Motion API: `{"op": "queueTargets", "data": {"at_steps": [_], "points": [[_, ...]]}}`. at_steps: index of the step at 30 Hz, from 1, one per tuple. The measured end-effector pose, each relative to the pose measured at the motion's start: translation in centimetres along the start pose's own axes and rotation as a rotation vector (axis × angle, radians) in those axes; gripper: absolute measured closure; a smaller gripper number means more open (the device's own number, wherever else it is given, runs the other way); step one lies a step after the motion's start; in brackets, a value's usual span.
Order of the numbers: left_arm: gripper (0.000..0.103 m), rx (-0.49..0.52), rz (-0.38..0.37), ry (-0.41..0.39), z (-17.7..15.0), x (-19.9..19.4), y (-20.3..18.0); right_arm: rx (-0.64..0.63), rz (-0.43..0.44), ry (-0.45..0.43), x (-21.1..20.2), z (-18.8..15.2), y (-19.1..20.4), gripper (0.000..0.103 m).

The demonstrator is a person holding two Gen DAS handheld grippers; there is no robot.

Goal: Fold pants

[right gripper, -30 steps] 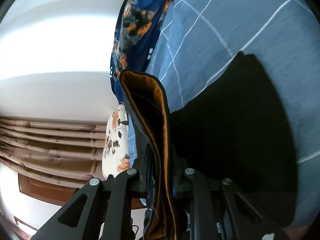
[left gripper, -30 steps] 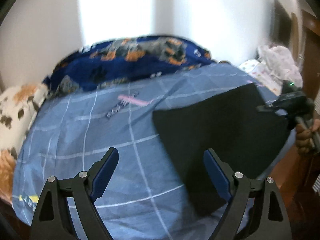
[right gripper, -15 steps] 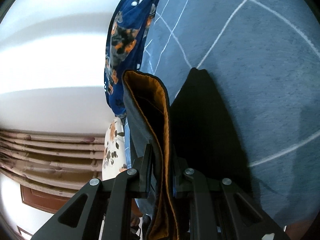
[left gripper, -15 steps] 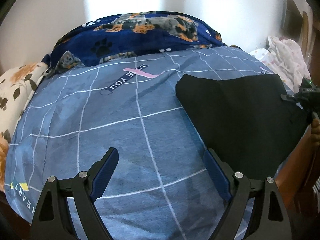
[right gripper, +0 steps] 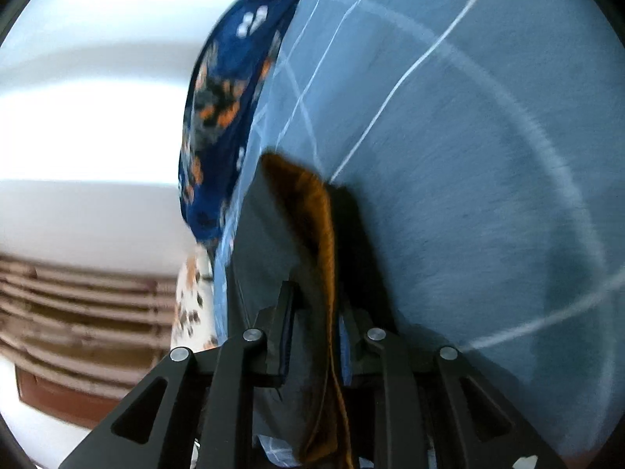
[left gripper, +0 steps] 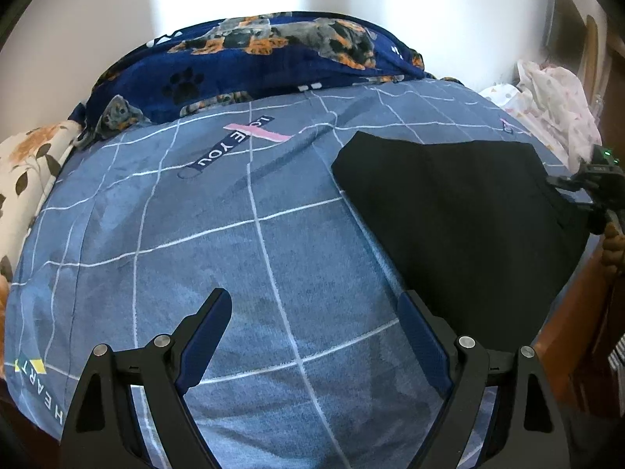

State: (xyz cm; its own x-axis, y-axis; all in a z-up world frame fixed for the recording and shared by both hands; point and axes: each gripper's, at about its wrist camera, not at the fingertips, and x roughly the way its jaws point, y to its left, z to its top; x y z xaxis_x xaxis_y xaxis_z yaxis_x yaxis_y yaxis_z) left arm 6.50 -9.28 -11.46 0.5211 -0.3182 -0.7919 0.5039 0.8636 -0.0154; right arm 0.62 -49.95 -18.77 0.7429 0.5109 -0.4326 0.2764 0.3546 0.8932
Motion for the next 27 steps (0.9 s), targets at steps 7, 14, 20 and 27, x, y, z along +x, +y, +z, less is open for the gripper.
{"op": "queueTargets", "data": {"at_steps": [7,14,20,27], "points": [[0.016,-0.031,-0.057,-0.041,0.5,-1.7,-0.3,0.012,0.186,-0.076,-6.3,-4.2,0.9,0.08],[0.016,0.014,-0.088,-0.037,0.3,-2.3,-2.3,0.104,0.175,0.01,-3.9,-7.8,-0.6,0.079],[0.016,0.022,-0.089,-0.041,-0.5,-2.9,-2.5,0.221,0.145,-0.019,-3.1,-7.0,-2.7,0.075],[0.016,-0.016,-0.091,-0.011,-0.8,-2.6,-1.9,0.181,0.063,-0.042,-2.5,-6.5,-1.4,0.093]]}}
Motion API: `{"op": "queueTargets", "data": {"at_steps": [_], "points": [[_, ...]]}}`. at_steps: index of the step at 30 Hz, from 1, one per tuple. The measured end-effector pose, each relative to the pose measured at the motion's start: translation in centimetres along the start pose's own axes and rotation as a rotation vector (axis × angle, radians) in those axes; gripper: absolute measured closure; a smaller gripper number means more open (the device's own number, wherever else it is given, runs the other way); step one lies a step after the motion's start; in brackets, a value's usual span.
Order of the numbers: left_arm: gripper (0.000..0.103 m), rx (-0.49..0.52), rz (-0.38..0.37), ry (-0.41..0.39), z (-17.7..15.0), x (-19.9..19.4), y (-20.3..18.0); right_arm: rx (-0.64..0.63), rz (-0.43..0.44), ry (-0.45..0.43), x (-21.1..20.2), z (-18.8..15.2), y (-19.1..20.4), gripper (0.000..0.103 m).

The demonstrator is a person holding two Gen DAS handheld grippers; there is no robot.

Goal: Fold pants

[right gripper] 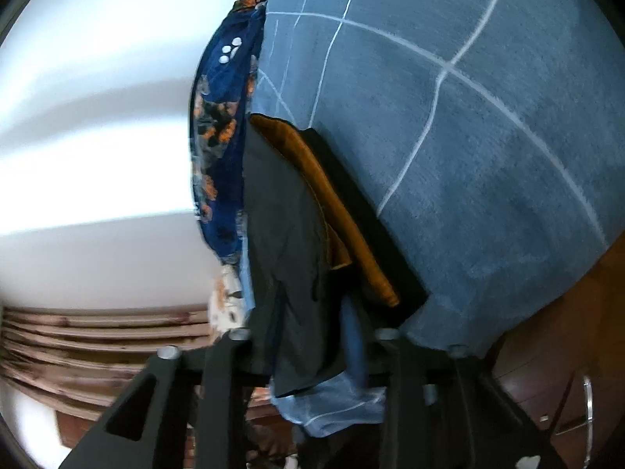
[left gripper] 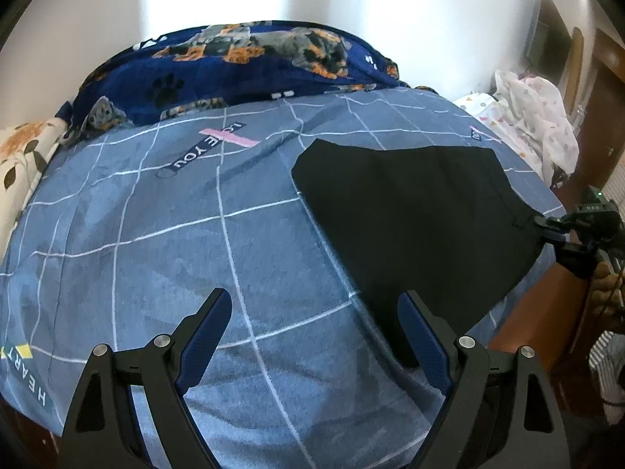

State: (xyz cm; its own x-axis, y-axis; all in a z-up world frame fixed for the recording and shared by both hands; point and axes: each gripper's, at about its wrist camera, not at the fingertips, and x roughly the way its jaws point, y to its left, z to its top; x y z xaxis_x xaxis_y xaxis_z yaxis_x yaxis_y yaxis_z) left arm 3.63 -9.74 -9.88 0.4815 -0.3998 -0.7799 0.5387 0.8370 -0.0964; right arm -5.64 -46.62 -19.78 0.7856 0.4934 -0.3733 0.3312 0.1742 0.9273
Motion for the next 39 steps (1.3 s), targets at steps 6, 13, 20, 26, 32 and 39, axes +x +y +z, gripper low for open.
{"op": "queueTargets", "data": {"at_steps": [6,13,20,26,32,39], "points": [[0.016,-0.018,-0.005,-0.029,0.4,-1.1,0.4,-0.096,0.007,-0.05,-1.8,-2.1,2.6,0.094],[0.014,-0.002,-0.013,0.005,0.2,-0.2,-0.4,0.056,0.0,-0.012,-1.1,-3.2,-2.7,0.096],[0.014,0.045,-0.02,0.01,0.2,0.3,-1.8,0.139,0.06,0.007,-0.9,-2.9,-4.7,0.097],[0.014,0.126,-0.013,0.029,0.2,1.4,-3.5,0.167,0.074,0.017,-0.6,-2.6,-4.6,0.089],[0.014,0.147,-0.005,0.052,-0.2,2.4,-3.8,0.155,0.017,-0.016,-1.7,-2.1,-3.8,0.058],[0.014,0.136,-0.011,0.068,-0.2,2.8,-3.6,0.081,-0.022,-0.067,-4.1,-1.0,-2.5,0.058]]}}
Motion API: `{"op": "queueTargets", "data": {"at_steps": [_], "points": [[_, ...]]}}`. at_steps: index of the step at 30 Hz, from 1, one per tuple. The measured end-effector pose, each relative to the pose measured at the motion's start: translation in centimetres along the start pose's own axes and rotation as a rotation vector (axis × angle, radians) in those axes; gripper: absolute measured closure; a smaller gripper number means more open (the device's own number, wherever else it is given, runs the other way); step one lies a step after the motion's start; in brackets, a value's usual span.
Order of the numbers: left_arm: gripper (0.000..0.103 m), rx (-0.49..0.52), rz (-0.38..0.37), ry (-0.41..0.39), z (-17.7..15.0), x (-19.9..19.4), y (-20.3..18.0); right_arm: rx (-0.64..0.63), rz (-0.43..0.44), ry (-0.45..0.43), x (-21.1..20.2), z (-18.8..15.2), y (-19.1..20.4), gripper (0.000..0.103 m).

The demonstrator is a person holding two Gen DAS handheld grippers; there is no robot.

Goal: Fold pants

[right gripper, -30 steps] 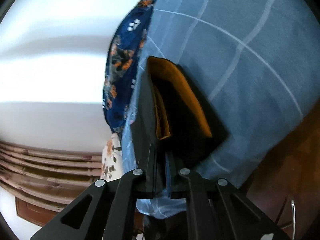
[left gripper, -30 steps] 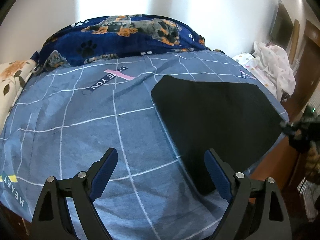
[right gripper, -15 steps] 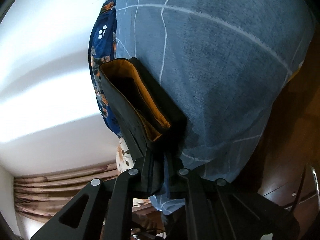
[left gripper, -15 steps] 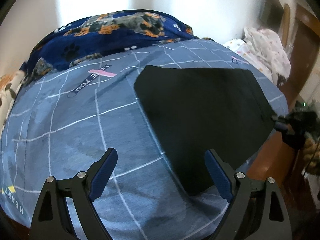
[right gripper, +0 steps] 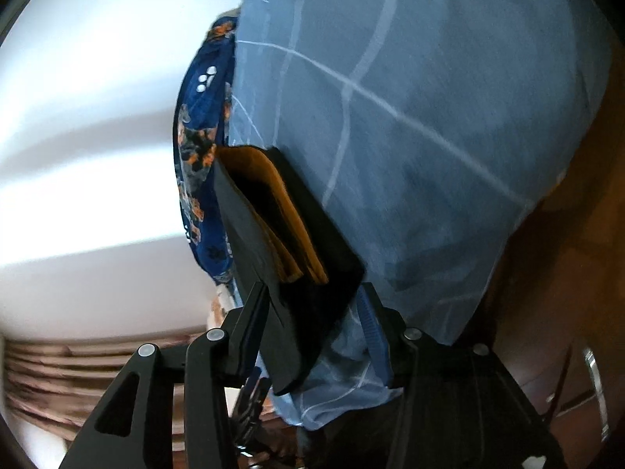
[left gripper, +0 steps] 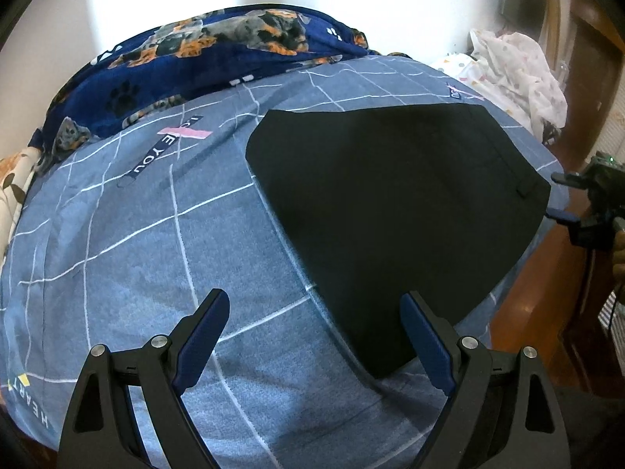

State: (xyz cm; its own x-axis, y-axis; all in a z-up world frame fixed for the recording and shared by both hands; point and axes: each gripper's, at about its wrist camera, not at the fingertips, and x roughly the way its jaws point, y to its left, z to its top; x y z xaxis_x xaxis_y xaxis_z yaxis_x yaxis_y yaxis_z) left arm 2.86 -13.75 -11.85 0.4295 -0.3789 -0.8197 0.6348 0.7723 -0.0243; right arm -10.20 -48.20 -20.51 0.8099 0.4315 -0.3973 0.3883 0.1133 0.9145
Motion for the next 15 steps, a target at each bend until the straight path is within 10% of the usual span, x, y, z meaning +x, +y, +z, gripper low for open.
{"op": "queueTargets", "data": {"at_steps": [11,15], "points": [[0.014,-0.02,0.005,0.01,-0.1,0.0,0.5,-0.116,-0.053,-0.012,0.9,1.6,2.9,0.061],[0.014,-0.021,0.005,0.009,-0.2,0.0,0.6,-0.162,-0.075,-0.033,0.7,1.7,3.9,0.085]]}}
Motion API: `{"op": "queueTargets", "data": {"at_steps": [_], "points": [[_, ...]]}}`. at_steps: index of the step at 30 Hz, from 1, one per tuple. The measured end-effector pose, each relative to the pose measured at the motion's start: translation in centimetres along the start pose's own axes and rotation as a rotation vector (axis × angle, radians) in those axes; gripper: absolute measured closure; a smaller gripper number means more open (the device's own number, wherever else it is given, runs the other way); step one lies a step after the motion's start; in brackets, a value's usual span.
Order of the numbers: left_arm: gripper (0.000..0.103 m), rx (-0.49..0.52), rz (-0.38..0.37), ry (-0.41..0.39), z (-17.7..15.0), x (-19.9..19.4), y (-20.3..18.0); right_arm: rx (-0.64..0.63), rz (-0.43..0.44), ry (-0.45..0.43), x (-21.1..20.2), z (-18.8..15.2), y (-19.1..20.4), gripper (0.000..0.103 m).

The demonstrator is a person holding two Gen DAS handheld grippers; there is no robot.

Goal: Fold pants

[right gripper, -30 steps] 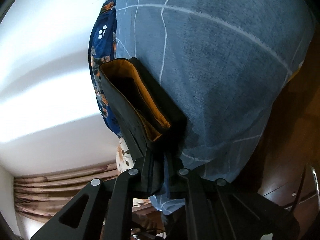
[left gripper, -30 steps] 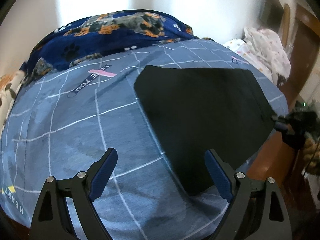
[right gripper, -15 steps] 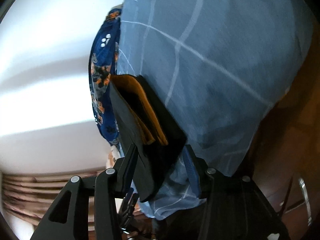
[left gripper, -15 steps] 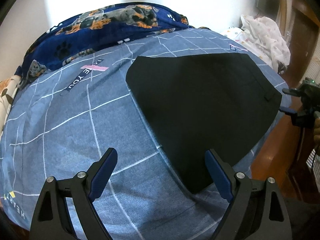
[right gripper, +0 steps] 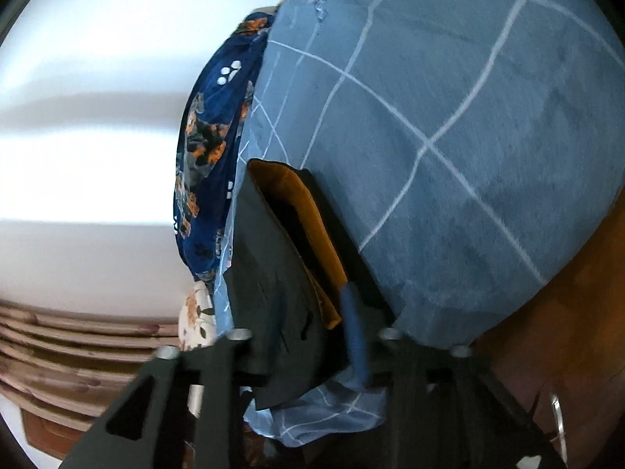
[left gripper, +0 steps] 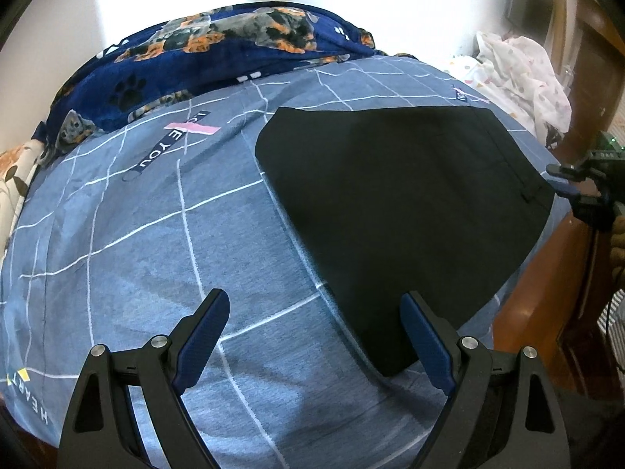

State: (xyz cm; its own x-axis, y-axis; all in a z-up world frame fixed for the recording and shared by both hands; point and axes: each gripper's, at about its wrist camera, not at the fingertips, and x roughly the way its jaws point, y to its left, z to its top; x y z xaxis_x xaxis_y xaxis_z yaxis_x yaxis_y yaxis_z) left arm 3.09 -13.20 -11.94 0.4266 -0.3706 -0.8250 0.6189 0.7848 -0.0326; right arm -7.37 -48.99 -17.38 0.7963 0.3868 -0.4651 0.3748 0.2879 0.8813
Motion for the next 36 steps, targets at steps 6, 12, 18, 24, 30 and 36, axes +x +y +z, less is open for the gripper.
{"op": "queueTargets", "data": {"at_steps": [6,12,18,24,30,36], "points": [[0.014,-0.005,-0.003,0.008,-0.1,0.2,0.2,-0.003,0.003,0.036,0.5,-0.6,-0.1,0.085],[0.014,-0.011,-0.002,0.008,0.0,0.2,0.3,-0.042,-0.051,0.041,0.6,-1.3,0.4,0.093],[0.014,-0.012,-0.005,0.008,0.0,0.2,0.3,-0.081,-0.113,0.057,1.2,-2.1,0.2,0.094],[0.014,-0.025,-0.017,0.031,-0.2,0.9,0.5,-0.102,-0.134,0.061,1.3,-1.9,0.3,0.096],[0.014,-0.044,-0.03,0.048,-0.3,1.5,0.7,-0.259,-0.287,0.051,1.9,-2.1,3.0,0.092],[0.014,-0.047,-0.036,0.054,-0.4,1.7,0.8,-0.371,-0.408,0.031,2.2,-2.0,4.2,0.06]]}}
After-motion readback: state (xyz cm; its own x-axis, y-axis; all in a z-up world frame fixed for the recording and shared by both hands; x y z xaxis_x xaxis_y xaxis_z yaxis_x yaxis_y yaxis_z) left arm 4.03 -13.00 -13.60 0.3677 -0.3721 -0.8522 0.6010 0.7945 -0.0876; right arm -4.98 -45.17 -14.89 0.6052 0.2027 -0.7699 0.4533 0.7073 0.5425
